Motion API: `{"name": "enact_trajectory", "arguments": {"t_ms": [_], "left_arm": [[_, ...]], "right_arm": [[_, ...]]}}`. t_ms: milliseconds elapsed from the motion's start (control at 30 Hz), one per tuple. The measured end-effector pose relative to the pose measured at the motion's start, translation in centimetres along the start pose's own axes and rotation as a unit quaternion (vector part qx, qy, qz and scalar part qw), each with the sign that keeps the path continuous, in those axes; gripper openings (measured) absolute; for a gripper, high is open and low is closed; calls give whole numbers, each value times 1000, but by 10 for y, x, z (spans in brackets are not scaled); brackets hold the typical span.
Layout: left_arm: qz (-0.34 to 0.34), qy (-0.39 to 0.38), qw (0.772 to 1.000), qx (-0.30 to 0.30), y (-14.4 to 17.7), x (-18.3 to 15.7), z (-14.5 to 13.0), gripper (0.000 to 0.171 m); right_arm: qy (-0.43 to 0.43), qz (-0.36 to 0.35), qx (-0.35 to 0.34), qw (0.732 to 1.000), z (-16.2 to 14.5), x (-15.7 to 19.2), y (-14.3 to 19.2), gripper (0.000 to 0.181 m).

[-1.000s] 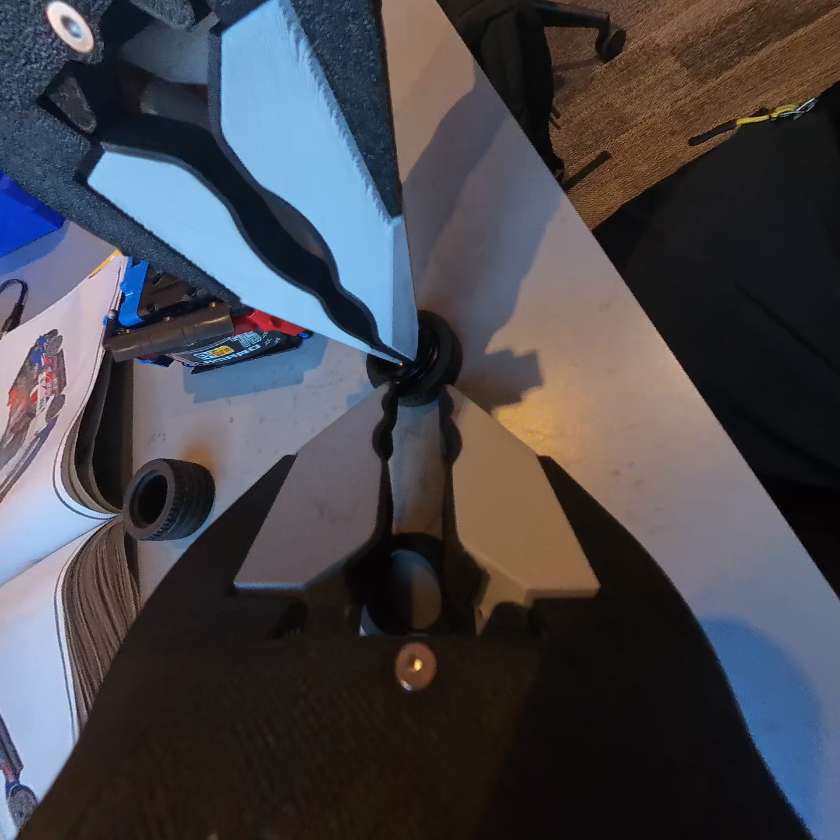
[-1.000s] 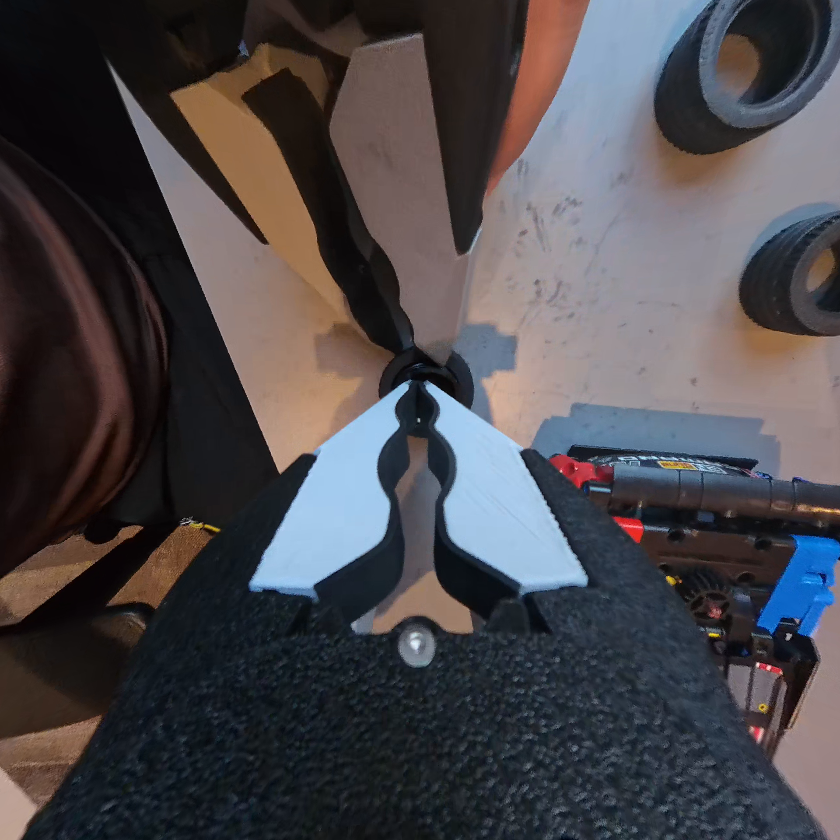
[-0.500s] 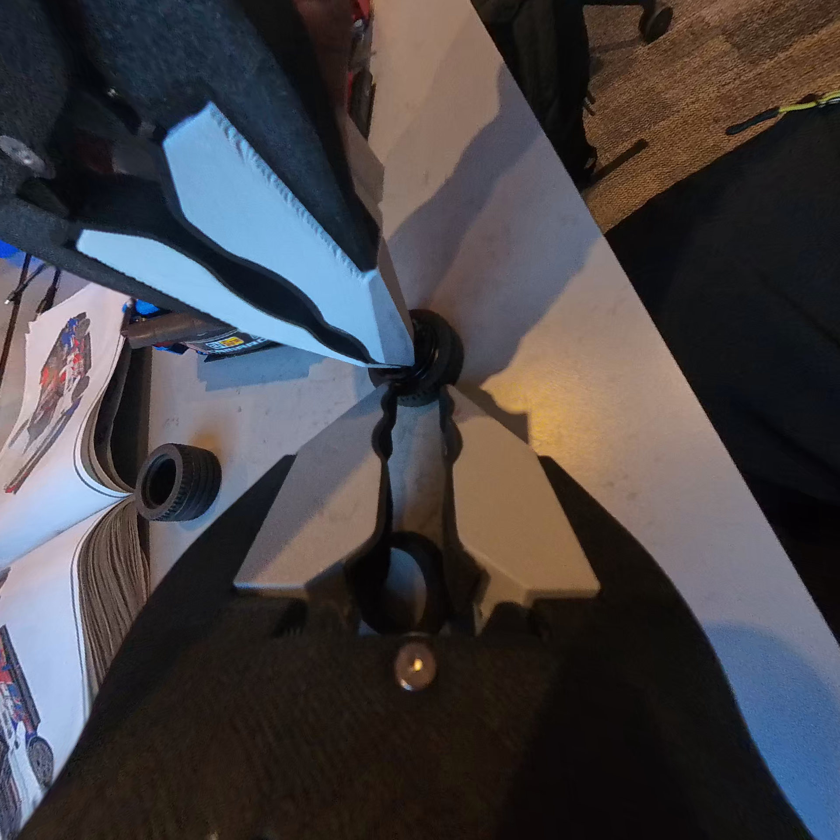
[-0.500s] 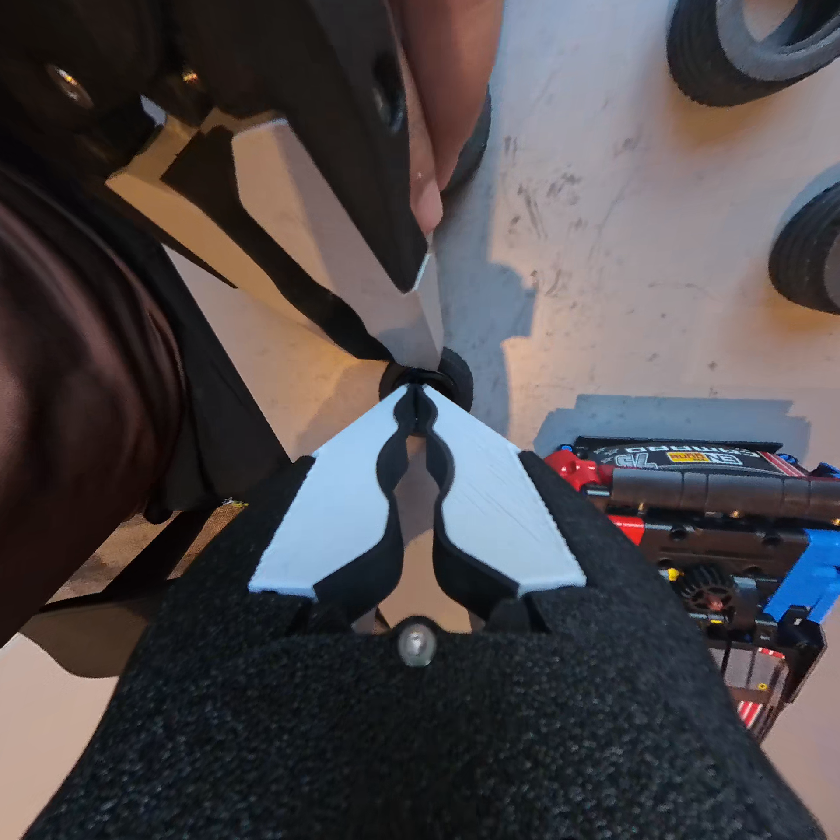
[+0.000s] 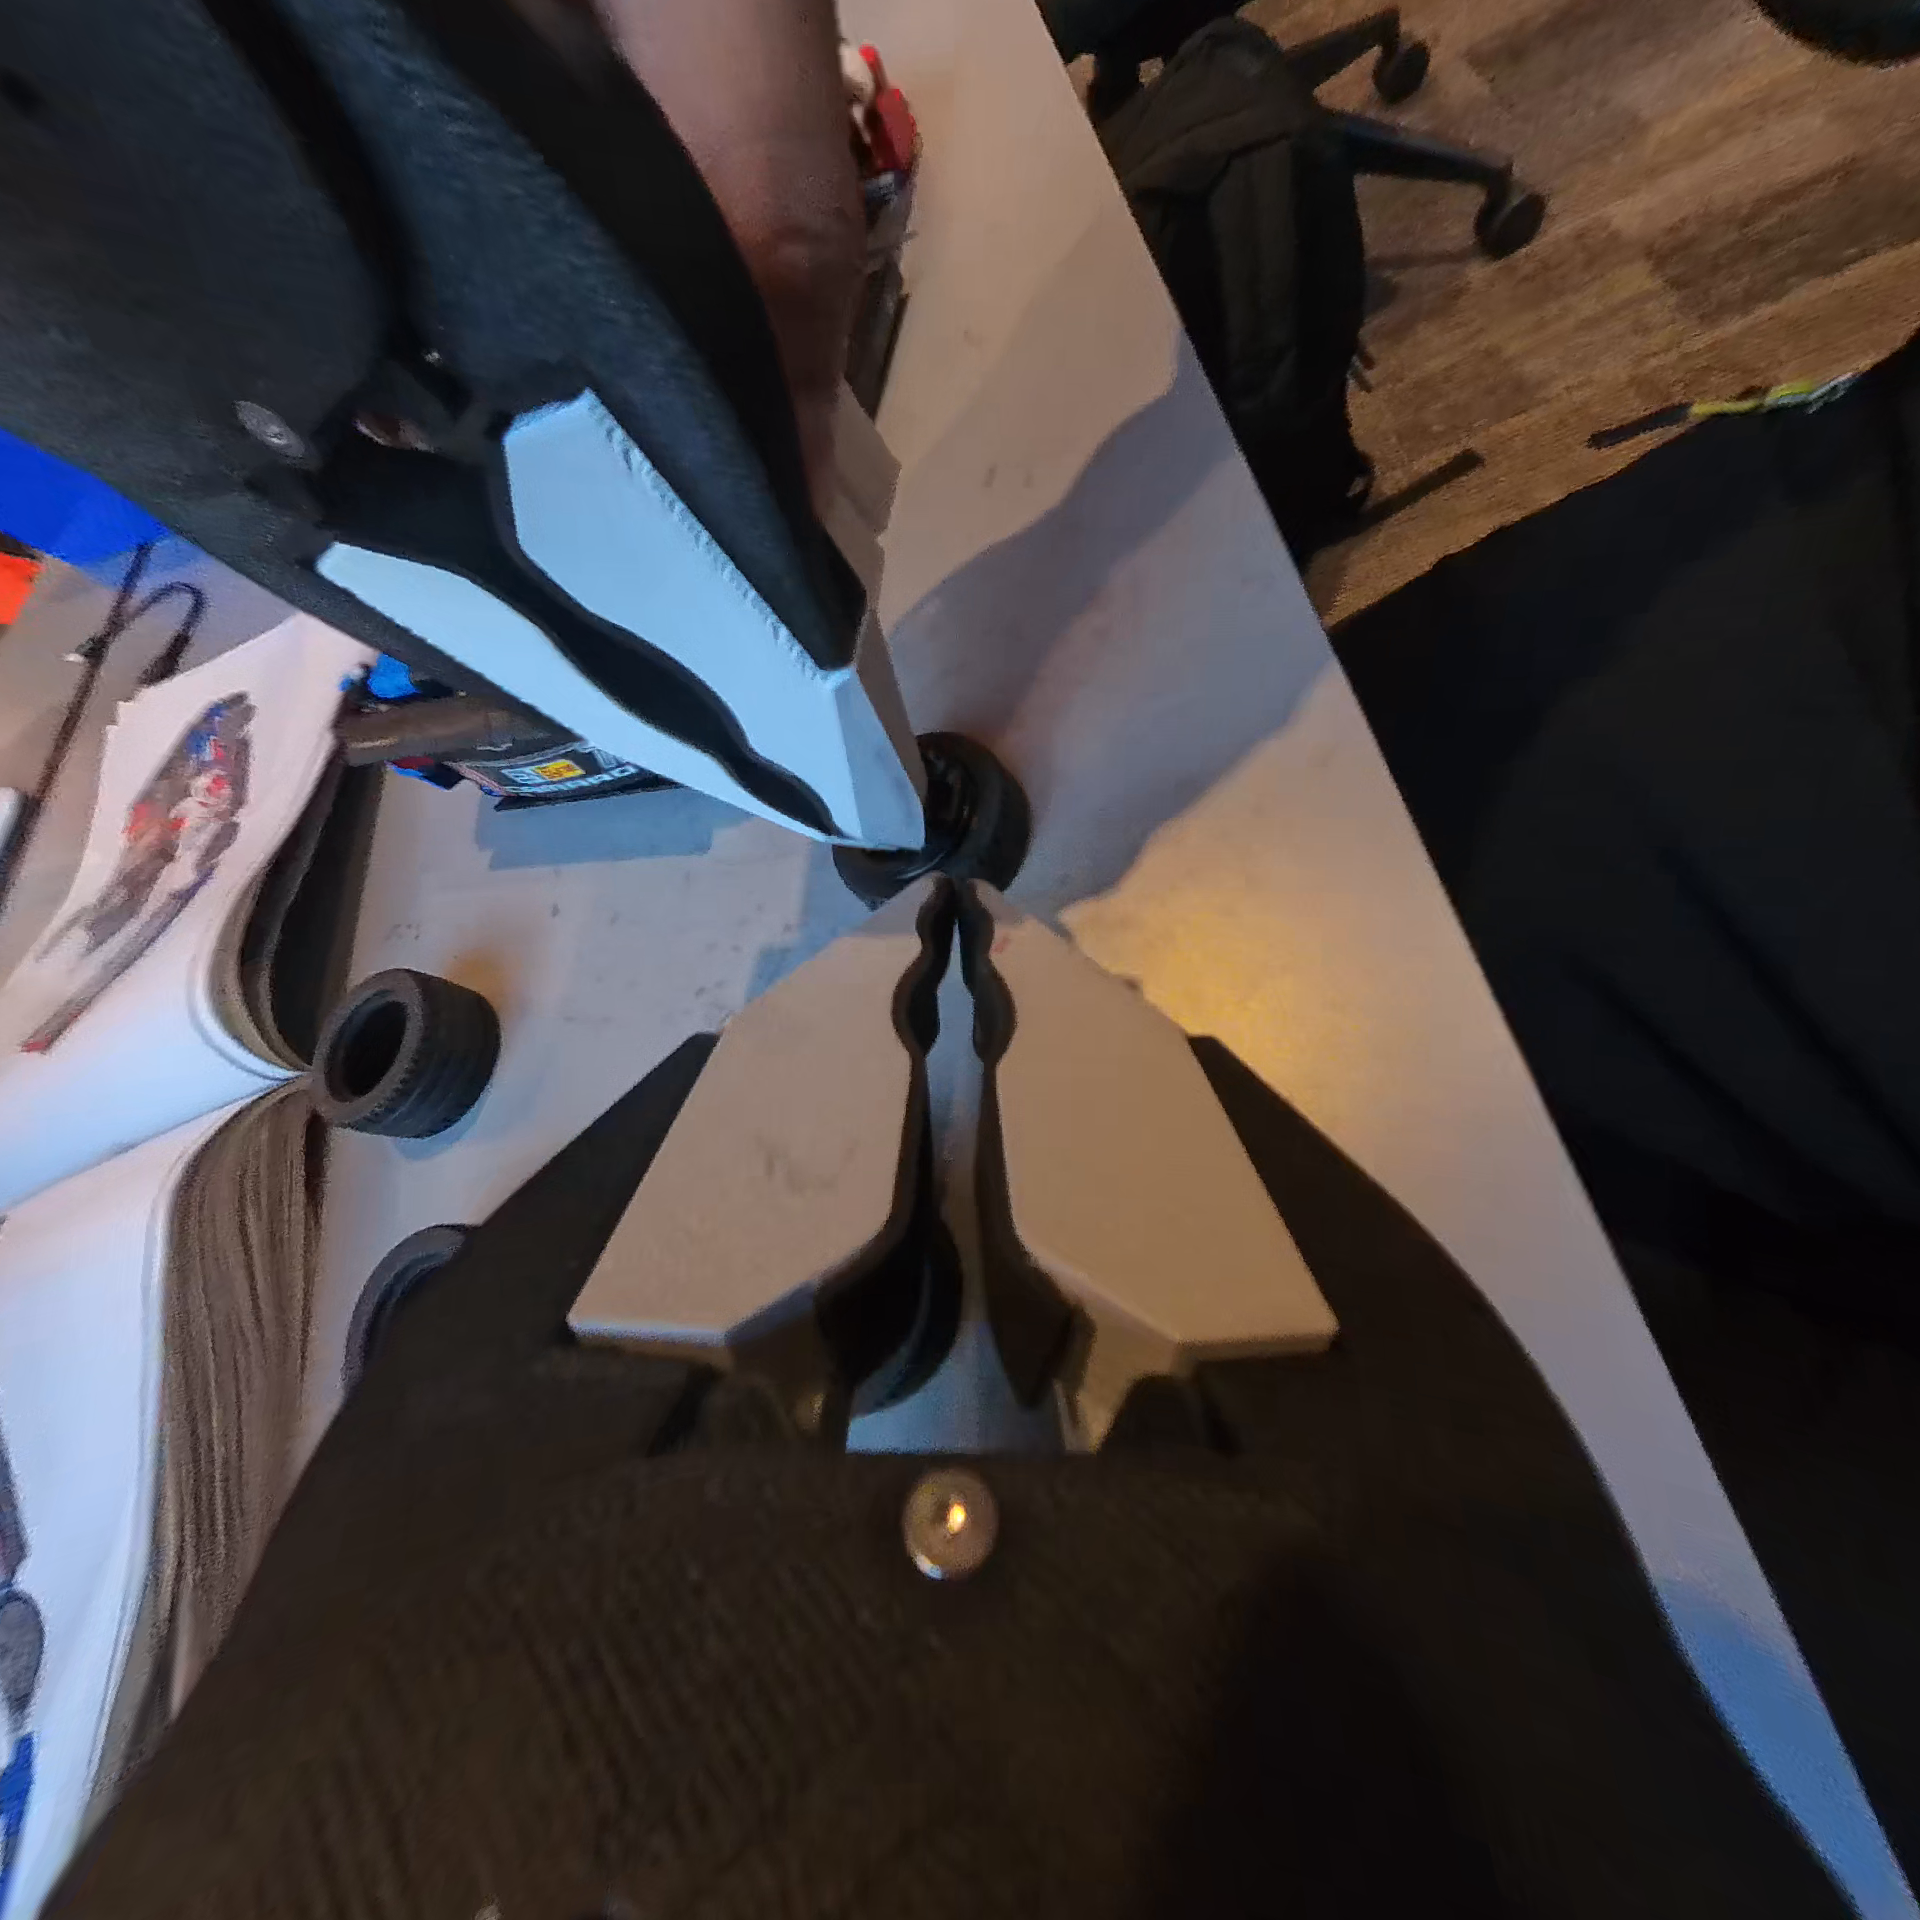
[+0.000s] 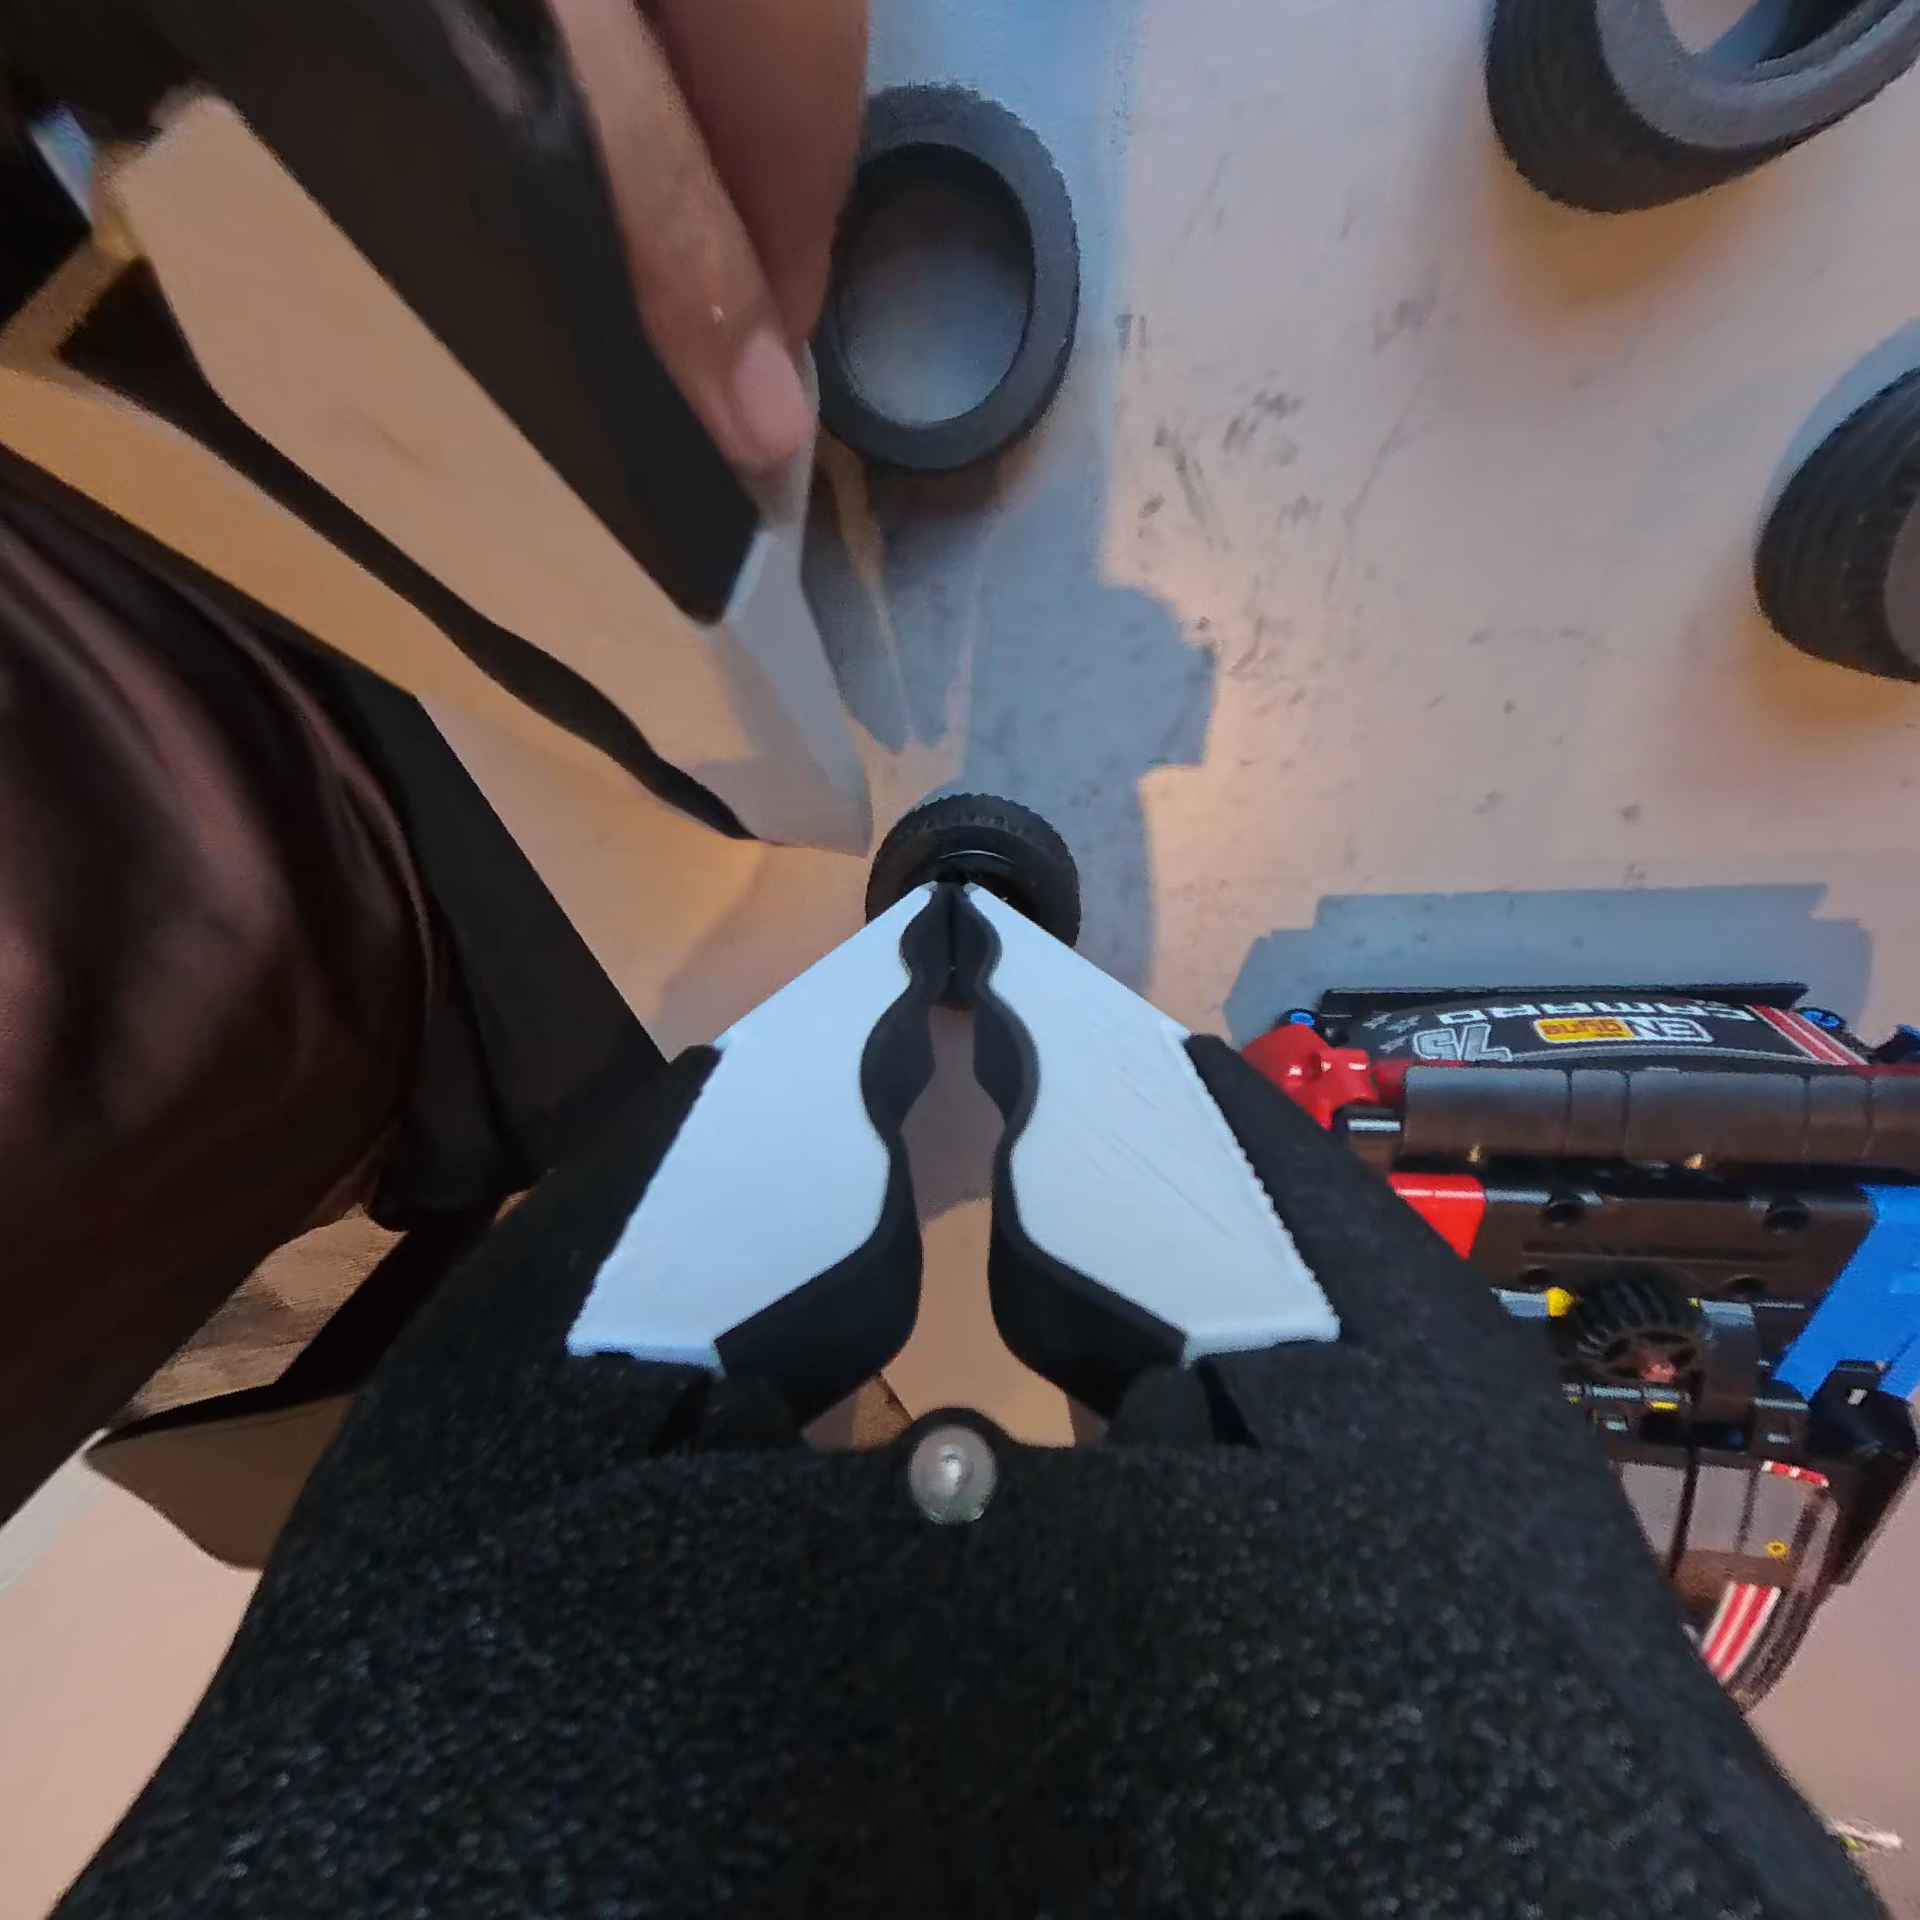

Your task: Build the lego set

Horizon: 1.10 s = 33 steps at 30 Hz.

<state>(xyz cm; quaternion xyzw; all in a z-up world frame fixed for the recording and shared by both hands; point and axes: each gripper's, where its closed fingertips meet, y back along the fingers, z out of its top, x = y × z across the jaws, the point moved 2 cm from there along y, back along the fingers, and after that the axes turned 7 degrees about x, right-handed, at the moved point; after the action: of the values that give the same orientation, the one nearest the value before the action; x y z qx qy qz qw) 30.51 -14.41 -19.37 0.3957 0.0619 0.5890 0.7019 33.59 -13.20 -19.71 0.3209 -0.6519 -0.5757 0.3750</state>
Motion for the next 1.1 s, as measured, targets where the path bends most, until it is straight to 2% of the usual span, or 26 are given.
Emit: {"name": "enact_trajectory", "arguments": {"t_ms": [167, 233, 300, 400, 533, 567, 700, 767, 867, 967, 1100], "left_arm": [[-20, 15, 1000, 14, -8, 2, 1, 0], [-4, 7, 1000, 16, -6, 2, -1, 4], [23, -3, 1000, 19, -4, 3, -2, 6], [49, -12, 998, 27, -4, 4, -4, 12], [75, 33, 996, 34, -1, 14, -7, 27], [78, 43, 996, 28, 1, 16, -6, 27], [70, 104, 992, 3, 6, 22, -1, 32], [54, 128, 990, 0, 7, 20, 1, 38], [42, 138, 989, 20, 2, 14, -1, 42], [47, 107, 992, 42, -4, 11, -2, 42], [47, 50, 996, 64, -14, 10, 6, 41]], "right_arm": [[-17, -26, -23, 999, -3, 1, 0, 0], [-15, -53, -43, 998, -3, 2, 1, 0], [-9, -76, -94, 993, -6, 1, 2, 0], [-38, -46, -178, 982, -10, 4, 7, 0], [-89, -10, -306, 948, -16, 2, 31, 0], [-101, 3, -326, 940, -20, 2, 32, 7], [-144, 80, -395, 904, -29, 3, 29, 7], [-159, 97, -413, 891, -32, 3, 28, 15], [-140, 55, -418, 896, -37, 3, 25, 24], [-119, -1, -402, 908, -41, -1, 14, 32], [-110, -11, -399, 910, -43, 6, 4, 34]]}}
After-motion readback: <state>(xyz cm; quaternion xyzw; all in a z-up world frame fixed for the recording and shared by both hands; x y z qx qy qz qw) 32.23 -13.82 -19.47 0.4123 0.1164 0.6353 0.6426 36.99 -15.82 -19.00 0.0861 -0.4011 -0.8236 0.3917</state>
